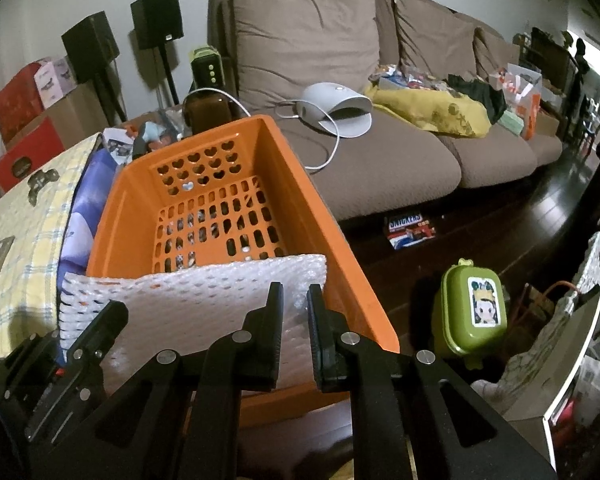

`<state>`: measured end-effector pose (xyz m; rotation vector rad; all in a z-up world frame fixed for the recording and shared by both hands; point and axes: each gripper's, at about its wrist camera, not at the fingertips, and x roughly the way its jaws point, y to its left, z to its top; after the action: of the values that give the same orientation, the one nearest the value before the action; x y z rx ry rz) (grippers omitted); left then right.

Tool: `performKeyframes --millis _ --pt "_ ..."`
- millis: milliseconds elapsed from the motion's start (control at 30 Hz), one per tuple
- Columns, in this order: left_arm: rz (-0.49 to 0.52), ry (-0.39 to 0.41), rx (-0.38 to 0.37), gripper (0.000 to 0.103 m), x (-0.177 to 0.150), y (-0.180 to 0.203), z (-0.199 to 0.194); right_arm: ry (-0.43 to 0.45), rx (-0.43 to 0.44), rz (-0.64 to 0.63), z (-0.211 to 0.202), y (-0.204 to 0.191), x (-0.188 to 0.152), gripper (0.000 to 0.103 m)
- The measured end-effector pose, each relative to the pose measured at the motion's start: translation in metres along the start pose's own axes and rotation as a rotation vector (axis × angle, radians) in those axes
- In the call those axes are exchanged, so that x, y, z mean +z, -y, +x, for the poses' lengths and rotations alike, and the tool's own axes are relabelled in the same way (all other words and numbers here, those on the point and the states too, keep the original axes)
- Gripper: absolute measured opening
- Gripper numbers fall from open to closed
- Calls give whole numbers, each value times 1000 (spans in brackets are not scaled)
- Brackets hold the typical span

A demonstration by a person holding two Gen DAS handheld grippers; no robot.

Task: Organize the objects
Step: 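Hold the white foam sleeve down inside the orange basket with the left gripper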

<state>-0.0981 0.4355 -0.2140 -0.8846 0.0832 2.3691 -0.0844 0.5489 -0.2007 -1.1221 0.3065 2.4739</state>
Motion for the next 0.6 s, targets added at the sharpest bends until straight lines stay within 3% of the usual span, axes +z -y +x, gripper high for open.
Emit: performKeyframes --millis 600 --pt "8 -17 8 9 1 -4 6 -41 -1 -6 7 -2 -2 11"
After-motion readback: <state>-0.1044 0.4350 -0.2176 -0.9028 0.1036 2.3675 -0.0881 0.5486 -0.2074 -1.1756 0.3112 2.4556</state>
